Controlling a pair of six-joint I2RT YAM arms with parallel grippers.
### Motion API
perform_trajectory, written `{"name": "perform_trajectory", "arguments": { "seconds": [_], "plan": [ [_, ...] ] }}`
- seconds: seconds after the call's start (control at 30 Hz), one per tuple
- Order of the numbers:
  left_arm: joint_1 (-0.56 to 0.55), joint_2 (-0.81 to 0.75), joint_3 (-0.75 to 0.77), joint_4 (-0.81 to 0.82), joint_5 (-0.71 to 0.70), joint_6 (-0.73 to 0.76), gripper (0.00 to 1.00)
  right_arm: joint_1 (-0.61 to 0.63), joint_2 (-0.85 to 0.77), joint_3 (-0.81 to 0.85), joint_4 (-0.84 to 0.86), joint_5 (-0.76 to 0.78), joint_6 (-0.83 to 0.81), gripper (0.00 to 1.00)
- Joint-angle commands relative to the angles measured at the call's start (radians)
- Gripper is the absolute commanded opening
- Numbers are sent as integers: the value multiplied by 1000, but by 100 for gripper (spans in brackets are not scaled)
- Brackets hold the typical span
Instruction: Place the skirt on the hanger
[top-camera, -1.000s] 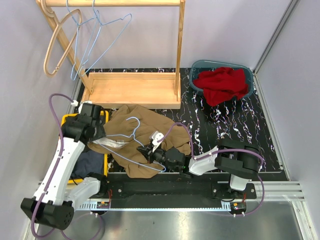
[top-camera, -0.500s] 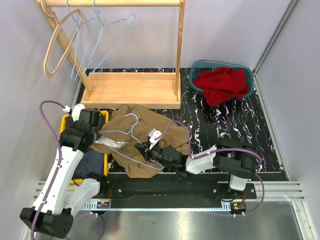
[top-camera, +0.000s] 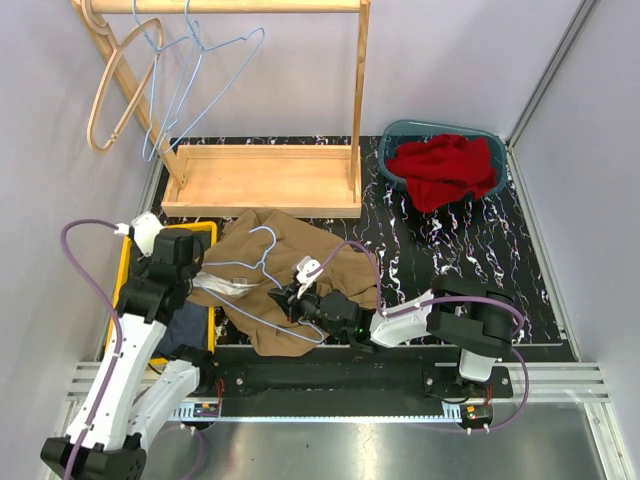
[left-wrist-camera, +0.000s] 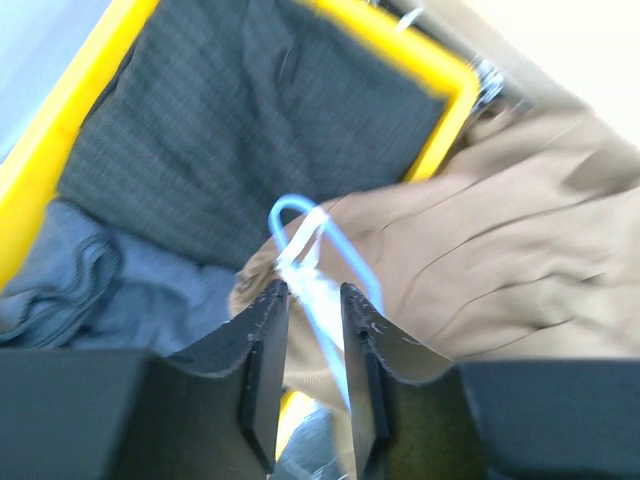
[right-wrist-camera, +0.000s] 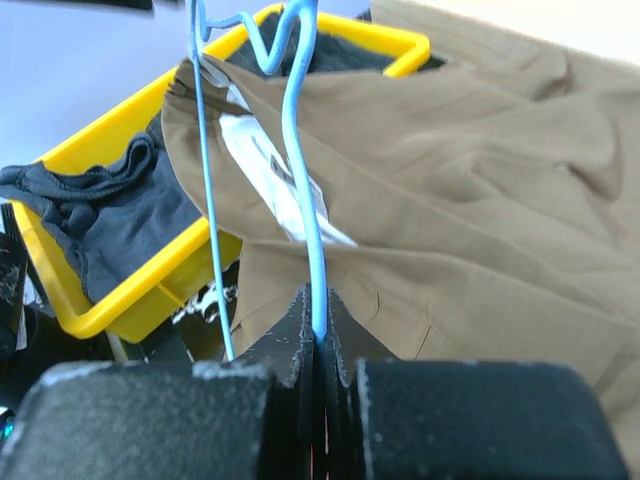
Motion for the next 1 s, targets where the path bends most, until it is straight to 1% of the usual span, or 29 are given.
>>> {"name": "perform_trajectory", "arguments": {
  "seconds": [0.0,0.07,0.23,0.33,0.47,0.57,0.73,0.8,0.97],
  "plan": [
    [5,-76,-32,117,-34,-81,34,-20,-50,31,-46,-3,94,0],
    [5,-95,-48,131,-16,-105,36,-32,-59,34,-72,-25,126,0],
    [5,-90,-97,151,13,-153,35,-74,-81,22,-100,-62,211,0],
    [5,-95,-141,183,25,-194,33,-94,-81,28,-124,-80,246,0],
    [5,-101,-174,214,-13,-216,29,-106,-78,47,-156,-108,269,0],
    [4,-125,-197,251,-51,-216,26,-114,-76,45,-166,-121,288,0],
    [5,-188,-243,312,-106,-188,26,-135,-82,59,-224,-152,321,0],
    [7,-190,-247,332,-110,-176,27,-146,-85,64,-242,-170,340,0],
    [7,-130,-235,355,-114,-165,27,-163,-96,67,-267,-198,372,0]
  ]
}}
